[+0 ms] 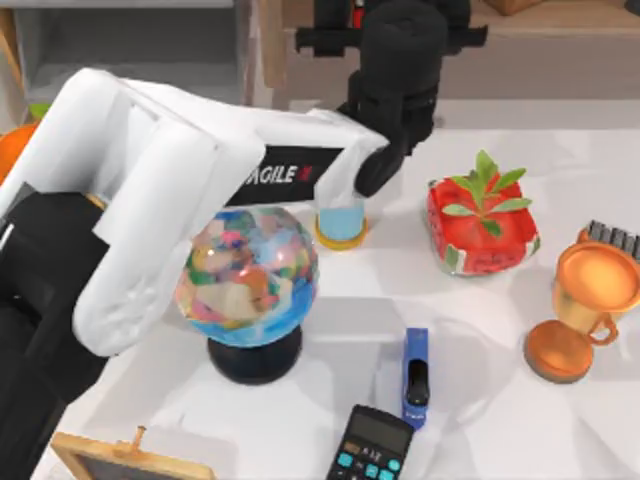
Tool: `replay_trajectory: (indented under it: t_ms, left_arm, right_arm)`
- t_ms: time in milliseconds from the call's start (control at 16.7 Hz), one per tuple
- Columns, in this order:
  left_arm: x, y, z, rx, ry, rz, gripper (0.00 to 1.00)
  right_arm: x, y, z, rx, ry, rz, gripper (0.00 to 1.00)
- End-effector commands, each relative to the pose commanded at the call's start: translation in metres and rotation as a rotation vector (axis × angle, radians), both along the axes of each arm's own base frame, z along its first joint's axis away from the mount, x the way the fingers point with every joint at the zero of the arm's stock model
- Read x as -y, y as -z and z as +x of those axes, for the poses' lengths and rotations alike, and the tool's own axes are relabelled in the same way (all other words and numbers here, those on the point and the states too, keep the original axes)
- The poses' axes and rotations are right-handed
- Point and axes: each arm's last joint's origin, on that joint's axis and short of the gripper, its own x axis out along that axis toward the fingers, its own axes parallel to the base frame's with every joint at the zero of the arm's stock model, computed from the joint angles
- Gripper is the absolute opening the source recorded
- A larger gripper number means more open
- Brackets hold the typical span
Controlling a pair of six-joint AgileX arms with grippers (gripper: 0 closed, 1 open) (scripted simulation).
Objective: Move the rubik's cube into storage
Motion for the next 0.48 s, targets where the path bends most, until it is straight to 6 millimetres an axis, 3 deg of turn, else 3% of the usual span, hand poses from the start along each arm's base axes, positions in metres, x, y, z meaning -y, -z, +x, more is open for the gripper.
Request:
replay_trajectory:
  t_ms: [420,480]
  left_arm:
    - [0.0,0.0,0.0,0.0,0.0,0.0,0.02]
    - [0.0,0.0,0.0,0.0,0.0,0.0,0.0]
  right_arm:
    - [0.0,0.0,0.0,0.0,0.0,0.0,1.0]
    - [0.0,0.0,0.0,0.0,0.0,0.0,1.0]
